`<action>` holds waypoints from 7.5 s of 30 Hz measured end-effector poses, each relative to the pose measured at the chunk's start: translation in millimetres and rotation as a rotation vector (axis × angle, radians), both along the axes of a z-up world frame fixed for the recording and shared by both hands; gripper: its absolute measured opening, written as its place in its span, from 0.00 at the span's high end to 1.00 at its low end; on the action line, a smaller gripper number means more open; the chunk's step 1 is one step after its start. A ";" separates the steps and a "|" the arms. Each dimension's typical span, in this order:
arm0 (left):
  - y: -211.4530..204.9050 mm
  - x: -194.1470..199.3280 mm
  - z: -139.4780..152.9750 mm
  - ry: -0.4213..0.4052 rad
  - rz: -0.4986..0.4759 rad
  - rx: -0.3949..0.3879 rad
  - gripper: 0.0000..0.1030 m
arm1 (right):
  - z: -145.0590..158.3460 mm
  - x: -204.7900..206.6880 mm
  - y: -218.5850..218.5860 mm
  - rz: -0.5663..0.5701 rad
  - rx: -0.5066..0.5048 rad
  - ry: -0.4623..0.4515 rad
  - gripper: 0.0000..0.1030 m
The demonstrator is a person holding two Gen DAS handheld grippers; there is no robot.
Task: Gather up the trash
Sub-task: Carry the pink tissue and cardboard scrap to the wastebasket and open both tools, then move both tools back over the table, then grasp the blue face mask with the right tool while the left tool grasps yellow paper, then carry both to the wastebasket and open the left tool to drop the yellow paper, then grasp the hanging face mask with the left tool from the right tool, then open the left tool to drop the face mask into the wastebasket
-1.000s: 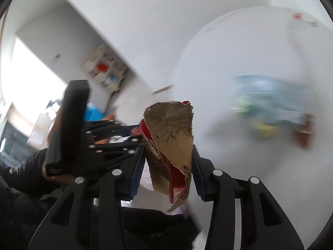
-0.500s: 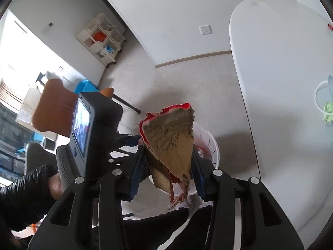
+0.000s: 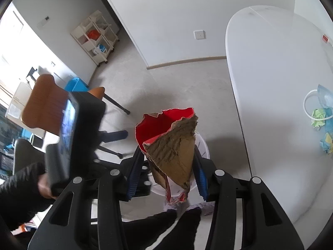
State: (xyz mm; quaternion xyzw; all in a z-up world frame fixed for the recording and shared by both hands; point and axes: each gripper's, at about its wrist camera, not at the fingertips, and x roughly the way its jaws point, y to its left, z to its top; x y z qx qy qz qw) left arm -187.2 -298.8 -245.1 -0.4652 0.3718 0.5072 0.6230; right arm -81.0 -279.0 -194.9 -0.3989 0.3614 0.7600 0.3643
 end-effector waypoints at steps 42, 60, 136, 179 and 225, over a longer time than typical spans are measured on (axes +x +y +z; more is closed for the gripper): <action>22.0 77.9 165.6 0.015 0.006 0.284 0.08 | 102.8 261.2 3.6 -0.561 0.201 0.008 0.03; 79.6 297.6 117.9 0.031 -0.119 0.176 0.08 | 32.0 381.7 123.8 -0.017 0.080 -0.038 0.09; 18.5 22.6 -63.3 0.074 0.222 -0.152 0.46 | 79.4 165.1 98.1 0.150 -0.130 0.273 0.83; -42.3 -32.8 94.4 0.181 0.364 0.108 0.08 | 39.1 45.1 54.2 0.090 0.097 0.082 0.02; -19.0 -54.8 -12.5 -0.112 -0.301 0.038 0.98 | 55.4 7.9 44.2 0.458 0.017 -0.008 0.02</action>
